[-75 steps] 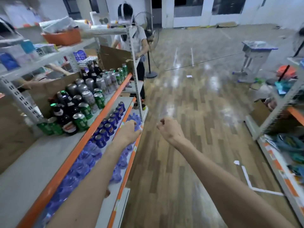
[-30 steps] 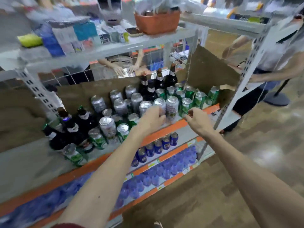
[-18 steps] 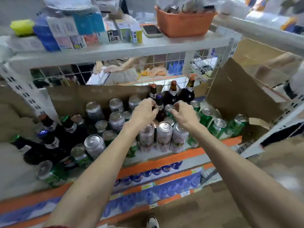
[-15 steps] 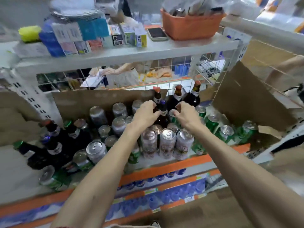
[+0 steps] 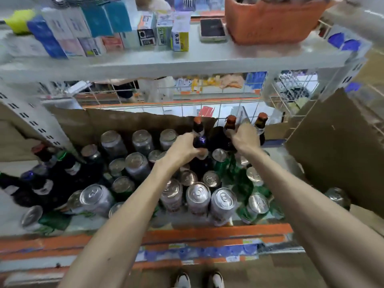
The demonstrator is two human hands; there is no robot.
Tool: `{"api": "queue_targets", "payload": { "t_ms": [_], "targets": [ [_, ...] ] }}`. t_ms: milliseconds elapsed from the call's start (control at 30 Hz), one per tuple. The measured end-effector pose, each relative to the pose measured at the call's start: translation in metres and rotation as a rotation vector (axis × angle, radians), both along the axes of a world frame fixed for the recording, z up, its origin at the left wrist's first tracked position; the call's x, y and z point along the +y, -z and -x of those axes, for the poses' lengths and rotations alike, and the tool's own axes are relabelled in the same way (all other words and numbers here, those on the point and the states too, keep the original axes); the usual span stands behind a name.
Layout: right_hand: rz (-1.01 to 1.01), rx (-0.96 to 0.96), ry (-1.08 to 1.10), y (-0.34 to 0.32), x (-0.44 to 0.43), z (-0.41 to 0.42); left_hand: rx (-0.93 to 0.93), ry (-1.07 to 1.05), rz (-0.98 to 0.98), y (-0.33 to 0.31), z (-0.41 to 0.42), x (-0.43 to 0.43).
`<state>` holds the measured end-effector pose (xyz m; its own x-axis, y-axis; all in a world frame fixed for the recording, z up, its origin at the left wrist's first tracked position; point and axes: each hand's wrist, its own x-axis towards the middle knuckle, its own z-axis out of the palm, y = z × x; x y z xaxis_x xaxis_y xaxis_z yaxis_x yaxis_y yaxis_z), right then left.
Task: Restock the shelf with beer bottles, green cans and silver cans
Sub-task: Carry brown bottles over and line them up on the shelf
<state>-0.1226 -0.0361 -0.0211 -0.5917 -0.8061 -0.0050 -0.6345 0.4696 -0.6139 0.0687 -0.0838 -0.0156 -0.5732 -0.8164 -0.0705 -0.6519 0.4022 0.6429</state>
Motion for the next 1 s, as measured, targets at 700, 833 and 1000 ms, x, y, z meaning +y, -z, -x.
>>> {"api": "queue_targets", "payload": {
  "t_ms": [700, 833, 1000],
  "targets": [
    [0.093, -0.099, -0.067, 0.015, -0.016, 0.009, 0.095, -0.168, -0.109, 0.008, 0.004, 0.015],
    [0.114, -0.108, -0.081, 0.010, -0.013, 0.013, 0.116, -0.182, -0.122, 0.000, 0.005, 0.016],
    [0.181, -0.061, -0.132, -0.027, -0.004, 0.017, 0.207, -0.204, -0.059, -0.044, 0.005, 0.013]
  ]
}}
